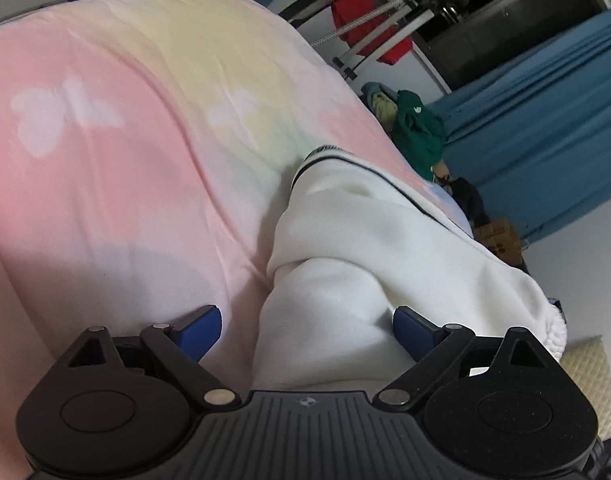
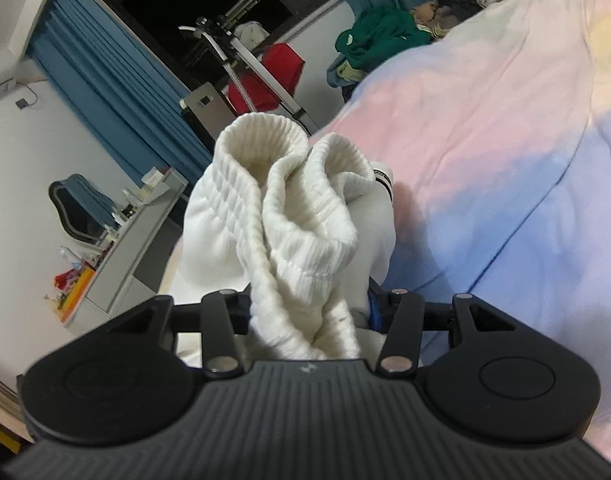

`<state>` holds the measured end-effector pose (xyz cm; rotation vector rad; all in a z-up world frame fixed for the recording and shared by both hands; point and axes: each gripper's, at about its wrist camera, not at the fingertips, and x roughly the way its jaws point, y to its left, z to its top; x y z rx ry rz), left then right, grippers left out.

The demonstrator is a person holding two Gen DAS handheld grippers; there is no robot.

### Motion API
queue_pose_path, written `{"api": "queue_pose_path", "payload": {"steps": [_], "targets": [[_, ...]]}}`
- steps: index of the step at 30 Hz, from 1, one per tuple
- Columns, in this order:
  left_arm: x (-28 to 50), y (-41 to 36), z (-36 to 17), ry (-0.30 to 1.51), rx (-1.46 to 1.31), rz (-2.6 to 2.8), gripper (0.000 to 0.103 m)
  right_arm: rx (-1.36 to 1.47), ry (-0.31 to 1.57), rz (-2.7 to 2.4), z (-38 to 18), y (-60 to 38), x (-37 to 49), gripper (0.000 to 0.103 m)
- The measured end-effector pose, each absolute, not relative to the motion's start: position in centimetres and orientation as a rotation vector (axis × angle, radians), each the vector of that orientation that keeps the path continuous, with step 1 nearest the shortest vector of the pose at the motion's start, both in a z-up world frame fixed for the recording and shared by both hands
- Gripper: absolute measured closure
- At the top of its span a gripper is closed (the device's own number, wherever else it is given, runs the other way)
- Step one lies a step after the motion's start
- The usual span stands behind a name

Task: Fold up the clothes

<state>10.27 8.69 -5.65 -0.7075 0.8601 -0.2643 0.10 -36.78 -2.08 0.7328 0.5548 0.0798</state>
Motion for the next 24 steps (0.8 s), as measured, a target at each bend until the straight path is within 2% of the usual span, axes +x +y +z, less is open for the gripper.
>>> {"api": "queue_pose_path", "payload": {"steps": [4, 7, 10, 12, 14, 18, 24], "targets": [[10.3, 8.2, -6.0, 0.868, -0.691, -0.303, 0.013, 0.816, 0.613, 0.036, -3.7, -37.8, 1.2, 0.05], [10.1, 8.4, -6.5, 0.871, -0.734, -0.342, 0.031, 0.832, 0.626, 0.021, -4.1, -37.9, 1.3, 0.05], [10.2, 8.3, -6.3, 0.876, -0.724, -0.339, 0.039, 0.775, 0.602, 0.019, -3.4, -37.2, 0.7, 0.051], [10.3, 7.9, -5.7, 0.875, -0.701, -0.346, 0.052, 0.748, 0.58, 0.024, -2.7, -36.7, 0.4, 0.053], [10.0, 7.7, -4.6, 0.867, -0.696, -0.351, 0.059, 0.756, 0.558, 0.033, -2.0, -36.7, 0.0, 0.054], [9.0, 5.3, -0.7, 0.84, -0.577, -0.356, 0.063, 0.778, 0.502, 0.078, 0.5, -37.3, -0.9, 0.056], [9.3, -2.0, 6.0, 0.797, -0.499, -0.488, 0.063, 0.841, 0.337, 0.056, 5.7, -42.3, -4.4, 0.056]]}}
